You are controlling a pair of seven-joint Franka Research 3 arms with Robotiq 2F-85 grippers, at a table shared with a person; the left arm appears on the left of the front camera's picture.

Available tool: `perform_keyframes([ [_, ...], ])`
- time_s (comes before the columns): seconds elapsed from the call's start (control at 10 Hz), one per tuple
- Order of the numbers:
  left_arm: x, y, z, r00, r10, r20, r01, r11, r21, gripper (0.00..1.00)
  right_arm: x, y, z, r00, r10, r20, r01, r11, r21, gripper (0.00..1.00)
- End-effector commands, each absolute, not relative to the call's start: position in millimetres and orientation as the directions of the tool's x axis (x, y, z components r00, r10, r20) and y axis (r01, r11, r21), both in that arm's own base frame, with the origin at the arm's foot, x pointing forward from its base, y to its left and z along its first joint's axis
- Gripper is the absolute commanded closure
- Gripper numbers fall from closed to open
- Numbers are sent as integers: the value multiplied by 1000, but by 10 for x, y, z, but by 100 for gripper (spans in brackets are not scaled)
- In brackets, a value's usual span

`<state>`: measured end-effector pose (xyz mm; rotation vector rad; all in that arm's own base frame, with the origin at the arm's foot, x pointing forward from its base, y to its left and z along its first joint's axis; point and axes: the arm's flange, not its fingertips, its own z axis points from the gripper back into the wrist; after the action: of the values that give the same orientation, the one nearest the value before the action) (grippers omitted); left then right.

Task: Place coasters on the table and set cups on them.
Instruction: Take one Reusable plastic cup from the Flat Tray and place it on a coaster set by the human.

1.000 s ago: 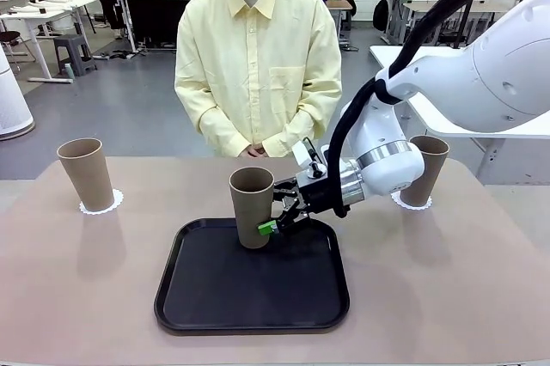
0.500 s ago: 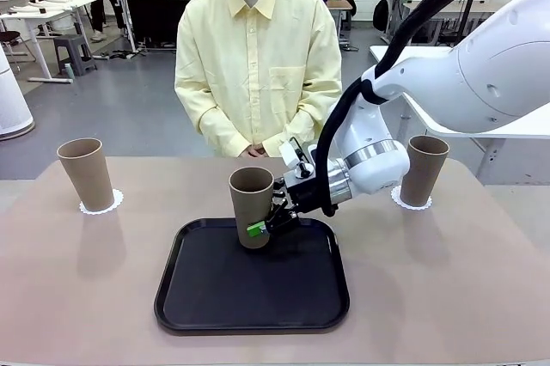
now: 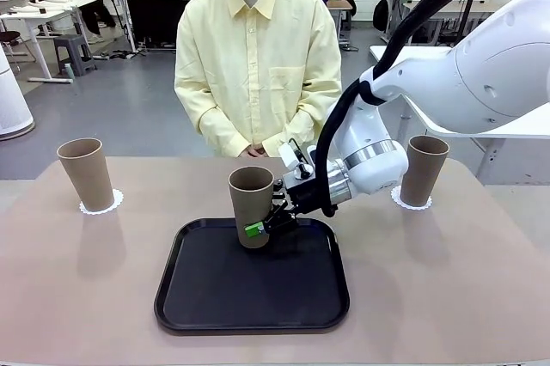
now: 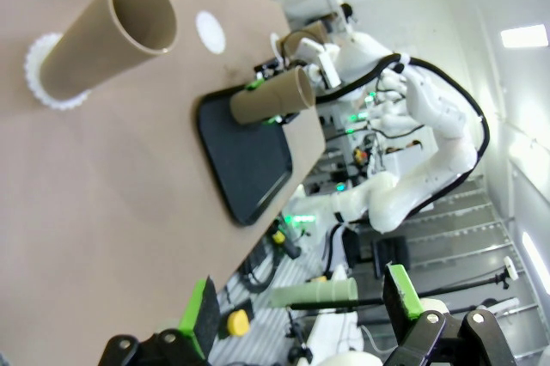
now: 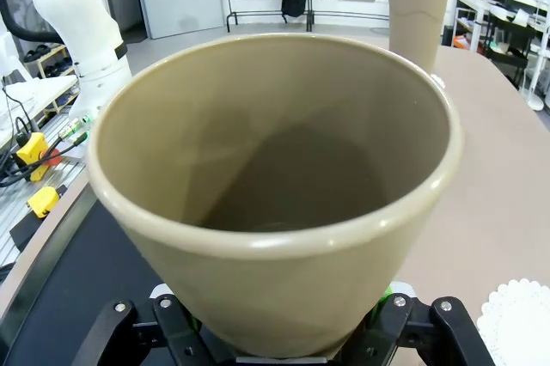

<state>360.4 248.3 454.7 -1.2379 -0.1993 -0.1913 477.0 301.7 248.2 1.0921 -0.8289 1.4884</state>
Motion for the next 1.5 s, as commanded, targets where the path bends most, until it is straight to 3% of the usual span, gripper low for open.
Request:
perform_keyframes([
  [0.0,3601,2491,4567,968,-31,248,246,314,-917,0,4832,3026,2467,-17,329,944,-977,-208,55,100],
  [0.1,3601,2491,4567,968,-31,248,246,314,-917,0,4804,3007,2538,13,334,943,-979,-188,80,73],
  [0.5,3601,2491,4567,968,-31,248,246,314,-917,0,4710,3009,3280,47,328,943,-983,-150,101,73],
  [0.9,3601,2491,4567,968,-31,248,246,314,-917,0,5331,3030,3515,134,323,937,-983,-80,168,73],
  [1.4,3601,2491,4567,968,-31,248,246,314,-917,0,6074,3127,3511,113,353,929,-991,-23,129,73],
])
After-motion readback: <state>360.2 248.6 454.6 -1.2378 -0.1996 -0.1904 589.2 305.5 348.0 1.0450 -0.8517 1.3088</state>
